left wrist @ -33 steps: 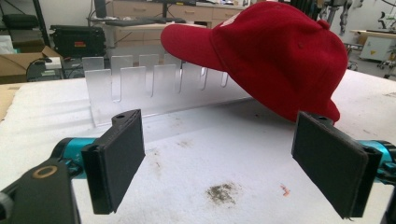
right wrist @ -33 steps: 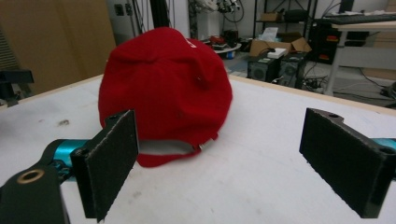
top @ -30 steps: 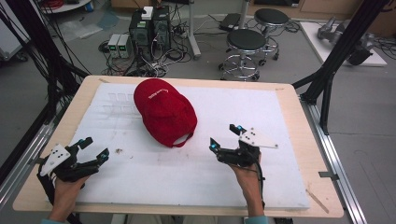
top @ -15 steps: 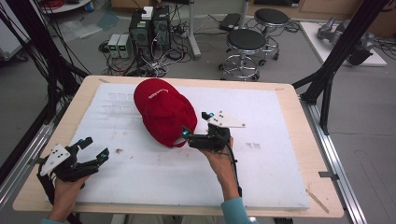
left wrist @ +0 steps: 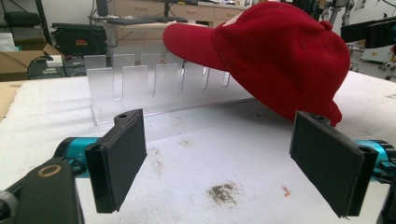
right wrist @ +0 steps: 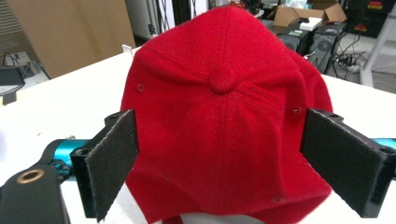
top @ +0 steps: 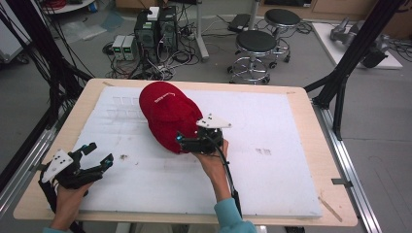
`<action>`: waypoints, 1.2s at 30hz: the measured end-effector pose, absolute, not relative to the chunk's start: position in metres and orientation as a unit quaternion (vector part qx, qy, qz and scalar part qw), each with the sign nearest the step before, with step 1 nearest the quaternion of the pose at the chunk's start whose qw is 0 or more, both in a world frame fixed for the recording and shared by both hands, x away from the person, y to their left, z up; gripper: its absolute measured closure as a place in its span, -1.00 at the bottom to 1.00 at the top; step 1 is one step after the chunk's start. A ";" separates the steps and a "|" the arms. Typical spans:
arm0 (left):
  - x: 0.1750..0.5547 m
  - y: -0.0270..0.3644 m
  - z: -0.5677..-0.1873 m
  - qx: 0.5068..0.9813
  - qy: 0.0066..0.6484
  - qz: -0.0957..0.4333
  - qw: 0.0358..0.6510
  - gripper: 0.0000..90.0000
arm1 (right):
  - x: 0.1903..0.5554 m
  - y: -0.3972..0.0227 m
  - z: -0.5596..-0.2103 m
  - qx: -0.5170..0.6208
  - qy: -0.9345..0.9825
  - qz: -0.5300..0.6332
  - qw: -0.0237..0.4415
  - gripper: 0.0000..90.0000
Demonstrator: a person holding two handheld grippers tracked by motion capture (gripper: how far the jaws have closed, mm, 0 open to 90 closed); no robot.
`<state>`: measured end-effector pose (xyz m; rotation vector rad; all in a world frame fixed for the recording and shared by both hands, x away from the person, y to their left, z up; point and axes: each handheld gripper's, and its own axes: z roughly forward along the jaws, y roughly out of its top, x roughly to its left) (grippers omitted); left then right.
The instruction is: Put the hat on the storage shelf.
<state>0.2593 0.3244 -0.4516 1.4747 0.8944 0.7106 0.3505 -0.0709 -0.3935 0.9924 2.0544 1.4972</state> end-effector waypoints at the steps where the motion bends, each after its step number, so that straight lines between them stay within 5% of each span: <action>1: 0.259 0.325 -0.451 0.635 0.385 0.305 0.596 -0.58 | 0.352 -0.070 -0.395 0.360 0.737 0.534 0.203 -0.76; 13: 0.260 0.325 -0.452 0.634 0.386 0.305 0.596 -0.58 | 0.364 -0.057 -0.408 0.380 0.747 0.508 0.197 -0.72; 15: 0.260 0.325 -0.452 0.633 0.387 0.304 0.597 -0.58 | 0.364 -0.055 -0.409 0.393 0.748 0.496 0.201 -0.33; 22: 0.260 0.325 -0.452 0.633 0.387 0.305 0.597 -0.58 | 0.365 -0.050 -0.410 0.391 0.751 0.483 0.222 0.00; 23: 0.260 0.325 -0.452 0.633 0.387 0.304 0.597 -0.58 | 0.366 -0.051 -0.411 0.395 0.752 0.478 0.224 0.30; 26: 0.260 0.325 -0.452 0.633 0.388 0.304 0.597 -0.58 | 0.366 -0.051 -0.410 0.397 0.746 0.480 0.235 0.64; 30: 0.260 0.325 -0.452 0.633 0.389 0.304 0.596 -0.58 | 0.365 -0.053 -0.409 0.396 0.743 0.483 0.242 0.87; 36: 0.260 0.325 -0.451 0.632 0.390 0.305 0.596 -0.57 | 0.364 -0.055 -0.405 0.387 0.738 0.488 0.261 0.92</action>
